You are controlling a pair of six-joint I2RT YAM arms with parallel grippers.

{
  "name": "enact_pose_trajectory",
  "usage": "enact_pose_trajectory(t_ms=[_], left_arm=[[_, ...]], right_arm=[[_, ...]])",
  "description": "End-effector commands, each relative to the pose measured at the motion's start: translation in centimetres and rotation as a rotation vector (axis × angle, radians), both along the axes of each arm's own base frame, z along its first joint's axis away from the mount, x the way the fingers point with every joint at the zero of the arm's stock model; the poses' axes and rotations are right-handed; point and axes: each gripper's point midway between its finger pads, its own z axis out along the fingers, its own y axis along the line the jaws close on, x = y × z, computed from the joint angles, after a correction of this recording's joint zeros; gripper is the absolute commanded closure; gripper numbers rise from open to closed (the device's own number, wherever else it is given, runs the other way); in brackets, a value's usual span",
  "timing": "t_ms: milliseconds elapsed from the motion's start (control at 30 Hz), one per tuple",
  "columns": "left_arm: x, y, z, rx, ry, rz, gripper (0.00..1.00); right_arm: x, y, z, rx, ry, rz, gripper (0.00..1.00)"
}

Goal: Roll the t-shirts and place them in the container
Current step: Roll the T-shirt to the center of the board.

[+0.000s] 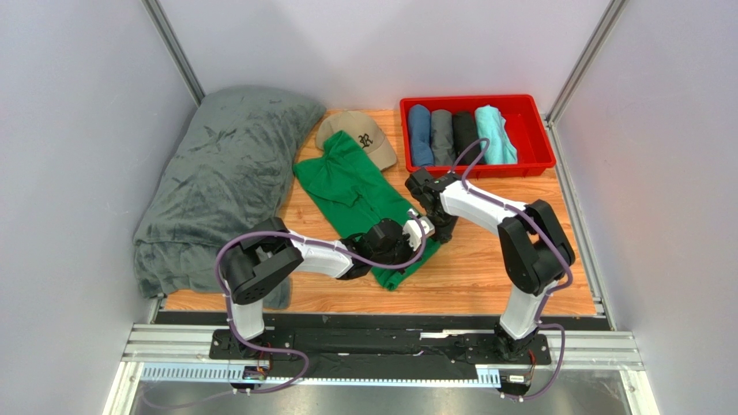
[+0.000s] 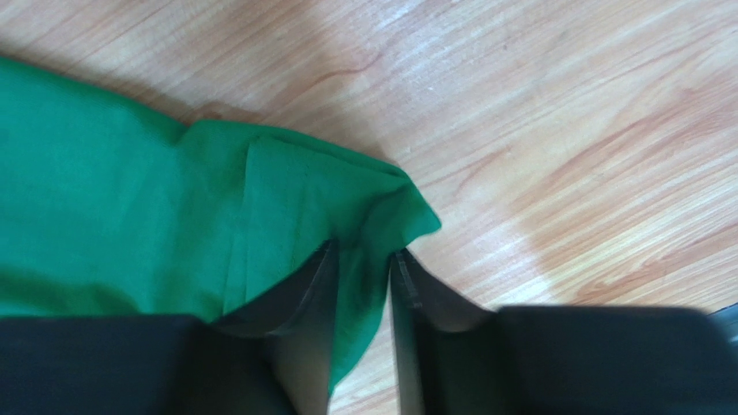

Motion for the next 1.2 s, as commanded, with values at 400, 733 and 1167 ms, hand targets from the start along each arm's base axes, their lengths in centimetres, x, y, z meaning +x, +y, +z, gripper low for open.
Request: enact_pose_trajectory(t_ms=[400,733,1167], left_arm=[[3.1,2.4,1.0,-0.044,0.113,0.157,1.0],[2.4,1.8,1.9,-0.086,0.144,0.12,1.0],[1.8,1.6,2.5,-0.108,0.149,0.093,1.0]], right_arm=[[-0.3,-1.1,4.9,0.249,-0.495,-0.118,0.73],[0.6,-0.6,3.0,0.284,-0.561,-0.109,0.73],[3.9,1.8,3.1,0.328,-0.613,-0.069,0.72]])
